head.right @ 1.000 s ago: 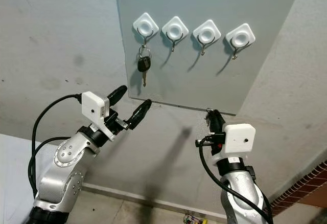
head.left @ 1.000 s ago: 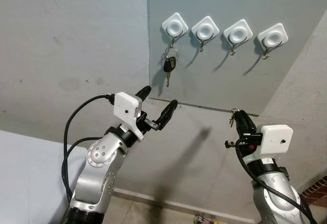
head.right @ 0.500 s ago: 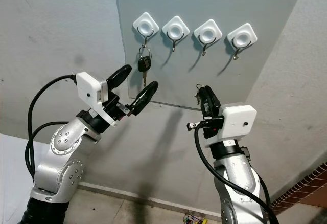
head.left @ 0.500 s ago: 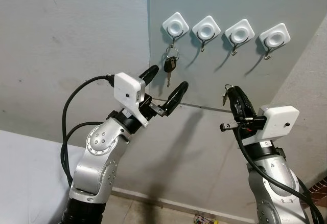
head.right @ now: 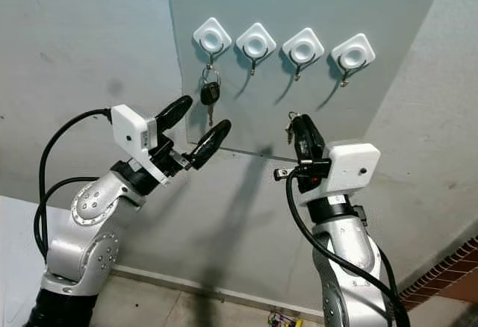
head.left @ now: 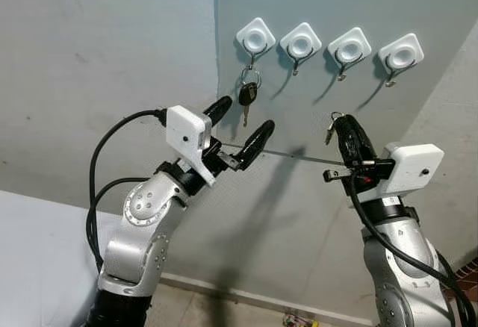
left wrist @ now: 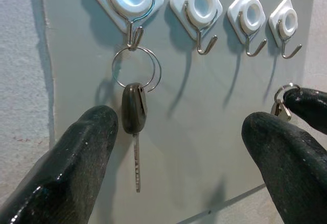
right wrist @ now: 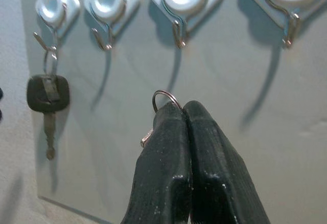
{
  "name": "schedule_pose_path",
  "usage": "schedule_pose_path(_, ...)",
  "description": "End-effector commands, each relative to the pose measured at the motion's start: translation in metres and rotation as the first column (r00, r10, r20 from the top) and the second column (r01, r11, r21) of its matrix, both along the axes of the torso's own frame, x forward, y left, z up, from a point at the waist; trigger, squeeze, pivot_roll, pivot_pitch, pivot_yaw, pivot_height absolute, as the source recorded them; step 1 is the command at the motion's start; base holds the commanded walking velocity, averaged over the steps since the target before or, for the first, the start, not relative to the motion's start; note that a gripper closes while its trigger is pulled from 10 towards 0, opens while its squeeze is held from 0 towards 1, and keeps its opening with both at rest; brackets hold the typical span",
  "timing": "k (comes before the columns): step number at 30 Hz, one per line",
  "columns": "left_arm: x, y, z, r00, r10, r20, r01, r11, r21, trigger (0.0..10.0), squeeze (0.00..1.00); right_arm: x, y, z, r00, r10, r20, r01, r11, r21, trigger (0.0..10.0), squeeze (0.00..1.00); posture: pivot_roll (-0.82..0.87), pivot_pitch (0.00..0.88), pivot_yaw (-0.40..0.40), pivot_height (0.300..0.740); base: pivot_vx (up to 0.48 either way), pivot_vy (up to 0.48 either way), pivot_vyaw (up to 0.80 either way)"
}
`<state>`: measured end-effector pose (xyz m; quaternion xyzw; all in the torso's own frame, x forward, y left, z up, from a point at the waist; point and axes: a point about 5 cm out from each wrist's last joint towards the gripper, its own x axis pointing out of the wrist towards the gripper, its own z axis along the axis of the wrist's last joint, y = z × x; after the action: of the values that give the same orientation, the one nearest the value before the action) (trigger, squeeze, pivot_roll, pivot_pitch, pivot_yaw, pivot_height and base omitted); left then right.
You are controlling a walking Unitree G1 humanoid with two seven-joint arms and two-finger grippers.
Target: Hang keys on a hook
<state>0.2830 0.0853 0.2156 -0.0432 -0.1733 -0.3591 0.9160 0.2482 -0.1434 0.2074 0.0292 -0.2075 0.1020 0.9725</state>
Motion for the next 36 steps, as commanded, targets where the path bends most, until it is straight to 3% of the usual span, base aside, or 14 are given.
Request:
schedule_pose_path(1, -0.001, 0.001, 0.006, 1.000, -0.004, 0.022, 0.004, 1.000, 0.007, 10.0, 0.00, -0.002, 0.005, 0.010, 0.999, 0.038, 0.036, -0.039, 0.999, 0.006, 10.0, 0.00, -0.02, 0.000, -0.016, 0.740, 0.000, 0.000, 0.00)
schedule_pose_path(9, -0.004, -0.002, 0.010, 0.999, -0.012, 0.041, 0.012, 1.000, 0.003, 10.0, 0.00, 0.004, 0.020, 0.009, 0.991, 0.130, 0.022, -0.130, 0.991, 0.008, 10.0, 0.00, 0.00, 0.000, -0.028, 0.740, 0.000, 0.000, 0.00)
schedule_pose_path(24, -0.008, -0.006, 0.016, 0.998, -0.019, 0.061, 0.019, 1.000, -0.001, 10.0, 0.00, 0.023, 0.031, 0.022, 0.979, 0.192, 0.068, -0.194, 0.980, 0.033, 10.0, 0.00, 0.04, 0.000, -0.047, 0.740, 0.000, 0.000, 0.00)
schedule_pose_path(36, -0.011, -0.003, 0.015, 0.998, -0.012, 0.053, 0.011, 1.000, 0.011, 10.0, 0.00, 0.028, 0.034, 0.033, 0.974, 0.205, 0.099, -0.218, 0.965, 0.146, 10.0, 0.00, 0.06, 0.000, -0.041, 0.740, 0.000, 0.000, 0.00)
